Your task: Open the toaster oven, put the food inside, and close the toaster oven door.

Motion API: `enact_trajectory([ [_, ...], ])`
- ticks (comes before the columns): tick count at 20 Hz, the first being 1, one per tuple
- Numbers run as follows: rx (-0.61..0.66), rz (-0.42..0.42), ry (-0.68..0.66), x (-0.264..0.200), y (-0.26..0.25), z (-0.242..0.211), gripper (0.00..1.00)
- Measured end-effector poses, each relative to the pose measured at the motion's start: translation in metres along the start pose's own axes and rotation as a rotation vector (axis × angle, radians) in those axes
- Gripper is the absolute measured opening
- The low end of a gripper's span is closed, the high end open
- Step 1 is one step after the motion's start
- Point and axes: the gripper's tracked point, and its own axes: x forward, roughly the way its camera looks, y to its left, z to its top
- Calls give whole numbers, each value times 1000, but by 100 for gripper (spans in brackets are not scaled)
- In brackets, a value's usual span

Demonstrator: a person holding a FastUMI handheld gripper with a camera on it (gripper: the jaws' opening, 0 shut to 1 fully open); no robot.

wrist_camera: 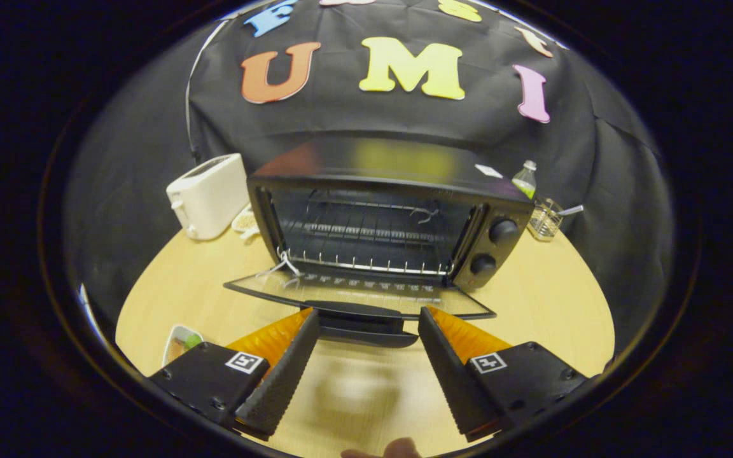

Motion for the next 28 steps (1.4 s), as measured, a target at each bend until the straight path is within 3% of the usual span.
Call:
enact_trajectory([
  [3, 18, 30, 86, -4, -2, -27, 100],
  [13, 10, 157, -16, -109, -22, 19, 100],
  [20, 79, 347, 97, -152, -11, 31, 100],
  [28, 185, 577, 293, -144, 66, 14, 100],
])
